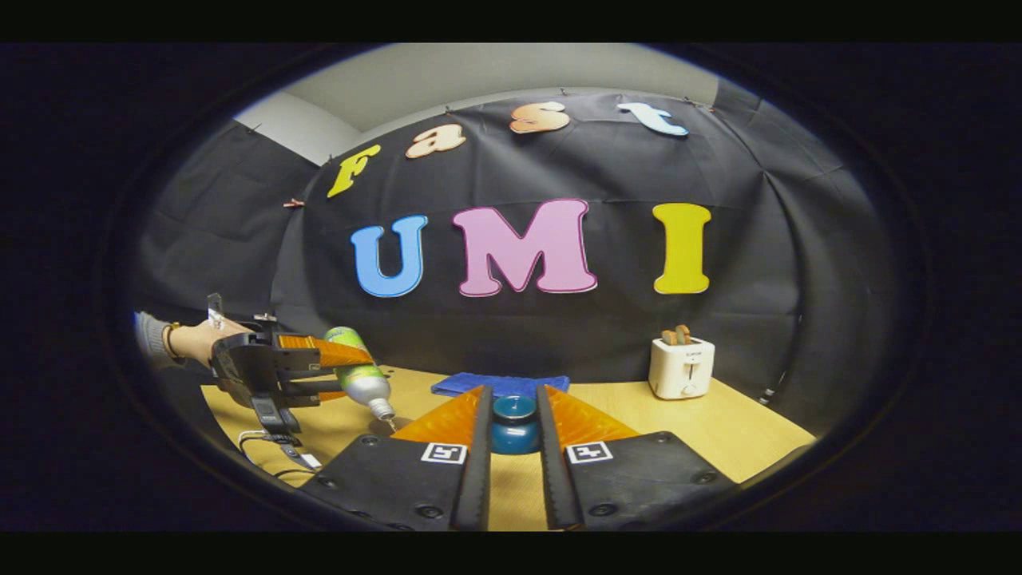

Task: Open the teacup lid with one hand, grasp the water bottle and pour water into the teacup with the other hand; after pouring, place the water bottle on the coaster and then close the teacup lid.

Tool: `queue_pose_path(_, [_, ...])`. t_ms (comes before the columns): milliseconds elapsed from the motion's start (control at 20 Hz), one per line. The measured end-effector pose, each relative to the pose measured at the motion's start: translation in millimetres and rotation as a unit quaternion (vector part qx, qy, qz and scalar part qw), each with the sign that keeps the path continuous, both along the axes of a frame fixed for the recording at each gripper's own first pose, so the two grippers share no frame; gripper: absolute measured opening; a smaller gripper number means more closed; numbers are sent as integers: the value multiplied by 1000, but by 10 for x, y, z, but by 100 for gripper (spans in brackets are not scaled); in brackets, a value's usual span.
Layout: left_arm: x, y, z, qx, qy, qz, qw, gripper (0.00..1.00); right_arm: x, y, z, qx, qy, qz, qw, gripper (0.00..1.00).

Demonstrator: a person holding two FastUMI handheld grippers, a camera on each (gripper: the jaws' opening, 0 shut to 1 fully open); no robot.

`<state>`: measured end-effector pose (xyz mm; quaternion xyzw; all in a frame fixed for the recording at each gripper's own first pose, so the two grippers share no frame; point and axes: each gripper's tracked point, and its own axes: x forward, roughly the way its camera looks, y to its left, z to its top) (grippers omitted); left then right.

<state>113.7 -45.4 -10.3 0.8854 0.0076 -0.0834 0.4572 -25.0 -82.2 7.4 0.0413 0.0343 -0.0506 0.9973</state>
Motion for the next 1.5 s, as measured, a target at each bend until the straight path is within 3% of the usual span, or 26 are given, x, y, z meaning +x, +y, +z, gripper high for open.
queue_pose_path(200, [46,-173,16,34,-3,-16,999,81,-5,-33,-33,5,4,-2,1000,26])
queue_pose_path(250, [69,-197,18,44,-1,-17,999,81,-8,-37,-30,4,4,-2,1000,31])
queue_pose_path(350, [58,-286,18,61,1,-25,998,81,-6,-45,-16,5,3,-2,1000,31])
queue_pose_path(400, [57,-314,31,69,2,-27,997,82,-11,-46,-14,5,3,-2,1000,26])
queue_pose_path(500, [49,-369,77,87,1,-33,996,82,-23,-62,-4,5,2,-3,1000,31])
queue_pose_path(550, [53,-379,89,93,2,-34,995,82,-26,-70,3,6,1,-3,1000,26])
queue_pose_path(950, [92,-439,152,135,4,-41,990,82,-50,-127,24,8,-3,-9,1000,26])
queue_pose_path(1050, [89,-465,147,136,2,-46,990,82,-52,-132,38,8,-3,-9,1000,31])
queue_pose_path(1300, [97,-455,104,120,4,-48,992,82,-62,-145,55,8,-7,-11,1000,26])
queue_pose_path(1400, [86,-459,-14,88,15,-48,995,82,-53,-154,56,9,-7,-13,1000,31])
queue_pose_path(1500, [98,-444,-161,26,25,-43,998,81,-60,-165,41,8,-5,-15,1000,31])
